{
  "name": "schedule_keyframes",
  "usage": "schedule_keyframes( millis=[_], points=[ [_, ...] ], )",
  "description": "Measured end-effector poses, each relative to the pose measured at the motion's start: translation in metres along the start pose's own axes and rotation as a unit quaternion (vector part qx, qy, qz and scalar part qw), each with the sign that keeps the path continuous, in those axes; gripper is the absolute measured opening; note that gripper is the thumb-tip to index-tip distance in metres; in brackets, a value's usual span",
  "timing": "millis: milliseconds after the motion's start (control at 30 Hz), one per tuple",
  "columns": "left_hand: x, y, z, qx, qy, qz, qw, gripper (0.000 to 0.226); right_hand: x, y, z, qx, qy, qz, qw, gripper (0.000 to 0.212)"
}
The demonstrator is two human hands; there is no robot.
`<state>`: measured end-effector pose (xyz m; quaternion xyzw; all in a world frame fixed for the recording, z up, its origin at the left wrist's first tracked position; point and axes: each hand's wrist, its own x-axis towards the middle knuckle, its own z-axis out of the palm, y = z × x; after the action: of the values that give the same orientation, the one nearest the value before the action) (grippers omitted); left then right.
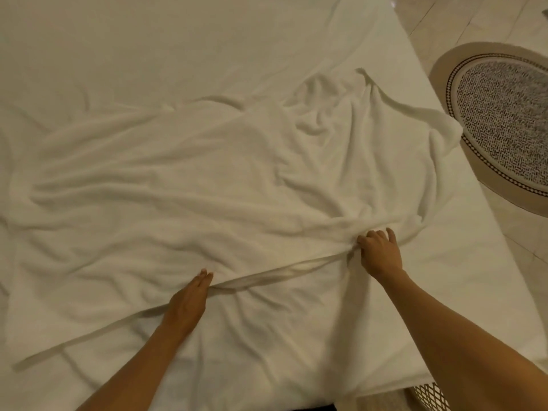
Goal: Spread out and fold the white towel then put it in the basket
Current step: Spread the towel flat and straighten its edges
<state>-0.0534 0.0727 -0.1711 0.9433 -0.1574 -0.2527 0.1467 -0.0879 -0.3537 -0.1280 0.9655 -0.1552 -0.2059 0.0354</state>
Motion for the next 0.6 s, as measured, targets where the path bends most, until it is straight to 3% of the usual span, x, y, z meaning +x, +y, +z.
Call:
schedule_keyframes(
  millis=[167,367,500,600],
  points=[
    [-0.017,0.012,-0.003,-0.033,0.004,-0.036,0.999,0.042,0.007,0.035,0.002,0.044,0.043,0.019,0.998,0.022],
    [-0.007,0.049,0.001,-0.072,0.007,-0.104,0.992,0.056,0.020,0.083,-0.006,0.134,0.102,0.050,0.985,0.053],
    [0.026,0.111,0.017,-0.047,0.019,-0.050,0.997,0.064,0.044,0.120,-0.002,0.157,0.099,0.087,0.979,0.037],
    [0.053,0.165,0.039,-0.059,0.011,-0.032,0.998,0.093,0.066,0.145,0.001,0.187,0.131,0.122,0.966,0.028]
  ],
)
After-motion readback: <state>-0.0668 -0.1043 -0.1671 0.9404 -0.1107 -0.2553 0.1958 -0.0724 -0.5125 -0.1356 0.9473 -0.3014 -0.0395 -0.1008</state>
